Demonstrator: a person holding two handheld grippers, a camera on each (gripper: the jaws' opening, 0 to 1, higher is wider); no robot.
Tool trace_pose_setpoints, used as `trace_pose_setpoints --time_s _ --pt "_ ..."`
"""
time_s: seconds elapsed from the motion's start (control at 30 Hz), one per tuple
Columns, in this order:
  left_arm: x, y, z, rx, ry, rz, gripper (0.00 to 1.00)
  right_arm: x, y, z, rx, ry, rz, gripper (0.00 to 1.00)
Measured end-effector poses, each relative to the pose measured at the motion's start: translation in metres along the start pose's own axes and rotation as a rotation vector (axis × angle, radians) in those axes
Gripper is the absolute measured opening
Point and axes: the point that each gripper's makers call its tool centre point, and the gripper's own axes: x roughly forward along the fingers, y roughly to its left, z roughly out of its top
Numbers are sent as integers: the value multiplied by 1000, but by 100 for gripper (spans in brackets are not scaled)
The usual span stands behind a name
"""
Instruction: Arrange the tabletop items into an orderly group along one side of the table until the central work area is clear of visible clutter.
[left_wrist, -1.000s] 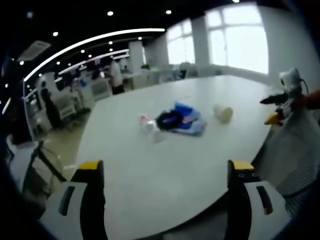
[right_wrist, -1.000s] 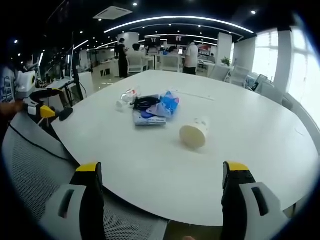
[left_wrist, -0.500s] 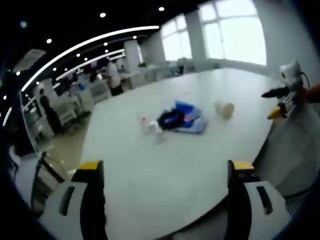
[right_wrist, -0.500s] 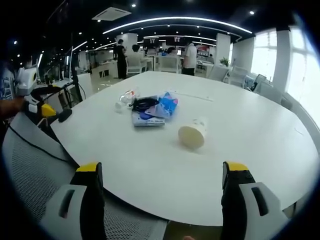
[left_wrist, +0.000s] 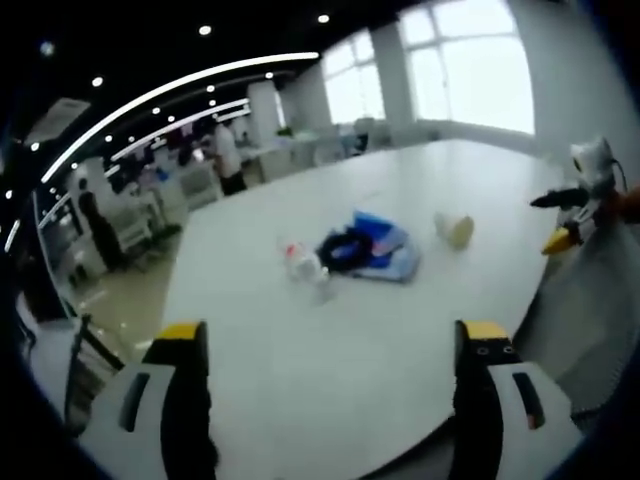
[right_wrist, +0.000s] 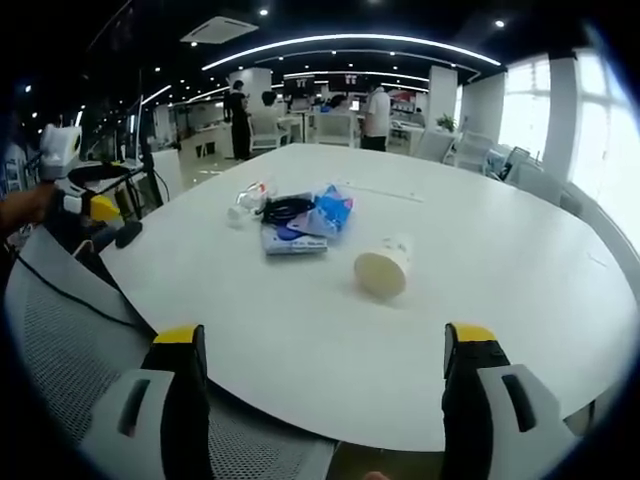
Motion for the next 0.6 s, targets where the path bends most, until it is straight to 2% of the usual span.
trace_pose_setpoints --time_s 0.6 --pt "26 3 24 -25 -35 -6 97 0 -2 -1 14 3 -6 98"
